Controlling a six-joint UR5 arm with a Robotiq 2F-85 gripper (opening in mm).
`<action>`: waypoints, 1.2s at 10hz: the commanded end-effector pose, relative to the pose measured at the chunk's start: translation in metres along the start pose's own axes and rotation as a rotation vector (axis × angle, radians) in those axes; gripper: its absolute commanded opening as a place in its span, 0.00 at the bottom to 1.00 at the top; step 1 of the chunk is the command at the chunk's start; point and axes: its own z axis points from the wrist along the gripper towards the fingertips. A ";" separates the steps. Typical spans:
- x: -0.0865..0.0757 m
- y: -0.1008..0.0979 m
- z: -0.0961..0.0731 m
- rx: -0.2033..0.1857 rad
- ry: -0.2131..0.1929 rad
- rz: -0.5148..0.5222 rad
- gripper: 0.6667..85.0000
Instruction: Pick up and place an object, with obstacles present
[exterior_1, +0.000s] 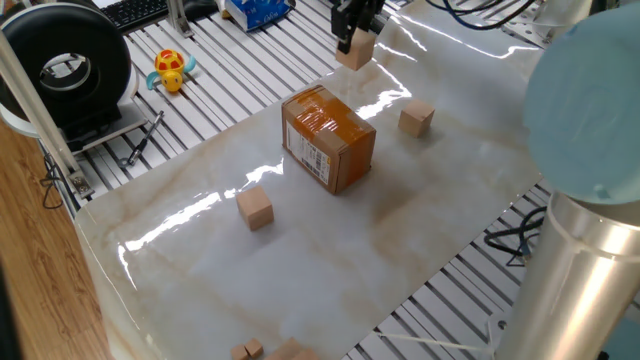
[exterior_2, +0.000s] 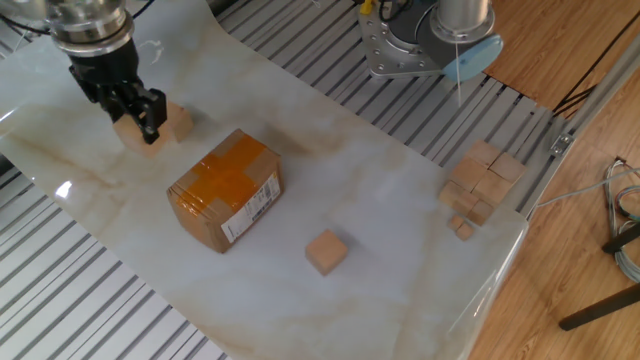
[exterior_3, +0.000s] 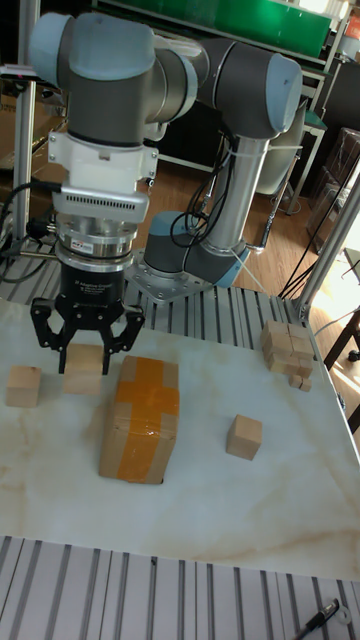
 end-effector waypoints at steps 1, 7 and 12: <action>0.018 0.018 -0.020 -0.060 0.009 0.052 0.01; -0.006 -0.059 0.071 0.039 -0.056 -0.027 0.01; 0.013 -0.075 0.087 0.072 0.018 -0.011 0.01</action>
